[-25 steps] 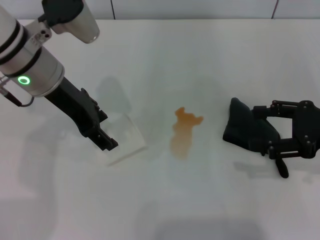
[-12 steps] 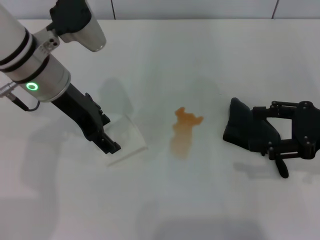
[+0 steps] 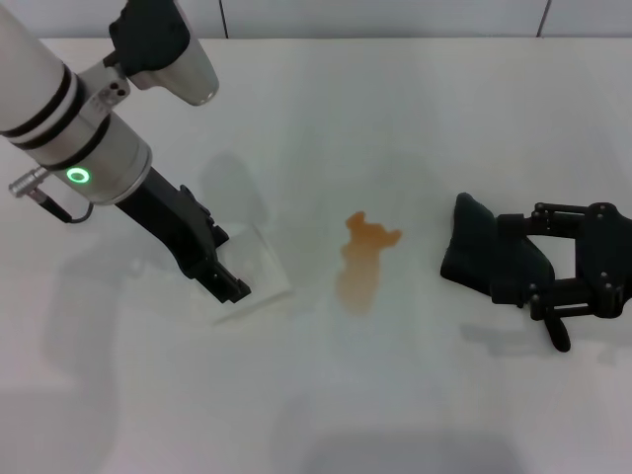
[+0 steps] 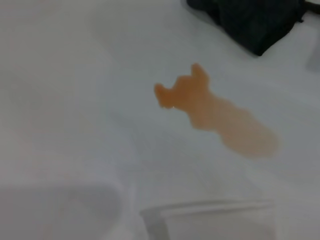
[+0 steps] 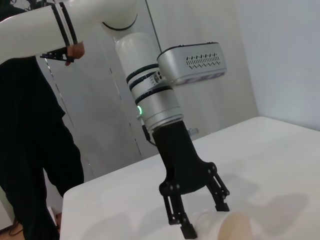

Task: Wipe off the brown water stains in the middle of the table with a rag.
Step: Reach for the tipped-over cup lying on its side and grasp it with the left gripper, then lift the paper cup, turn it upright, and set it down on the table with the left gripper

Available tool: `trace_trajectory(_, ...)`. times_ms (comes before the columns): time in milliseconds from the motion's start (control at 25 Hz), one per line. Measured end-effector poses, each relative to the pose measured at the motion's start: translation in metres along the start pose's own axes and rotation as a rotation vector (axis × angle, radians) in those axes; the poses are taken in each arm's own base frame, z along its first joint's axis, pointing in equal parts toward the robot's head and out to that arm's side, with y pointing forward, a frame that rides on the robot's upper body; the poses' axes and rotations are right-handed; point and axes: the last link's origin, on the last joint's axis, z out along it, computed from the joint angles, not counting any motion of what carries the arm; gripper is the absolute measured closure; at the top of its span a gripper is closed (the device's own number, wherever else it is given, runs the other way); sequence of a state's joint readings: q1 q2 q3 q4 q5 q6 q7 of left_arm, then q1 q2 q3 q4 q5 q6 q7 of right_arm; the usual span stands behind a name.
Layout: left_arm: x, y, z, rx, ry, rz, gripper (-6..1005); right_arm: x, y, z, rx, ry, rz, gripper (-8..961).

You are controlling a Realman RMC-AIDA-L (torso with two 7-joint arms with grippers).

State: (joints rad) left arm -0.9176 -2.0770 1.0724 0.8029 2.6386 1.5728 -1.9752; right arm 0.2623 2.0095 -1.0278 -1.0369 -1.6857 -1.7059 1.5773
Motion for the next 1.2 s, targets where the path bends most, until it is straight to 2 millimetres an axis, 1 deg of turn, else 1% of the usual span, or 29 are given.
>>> trace_trajectory(520,-0.0001,0.0004,0.0086,-0.008,0.012,0.006,239,0.0004,0.0007,0.0012,-0.006,0.004,0.003,112)
trace_trajectory(1200,0.0038,-0.0004,0.0086,0.002,0.027,0.011,251,0.0009,0.0010,0.0011,-0.006,0.004,0.007,112)
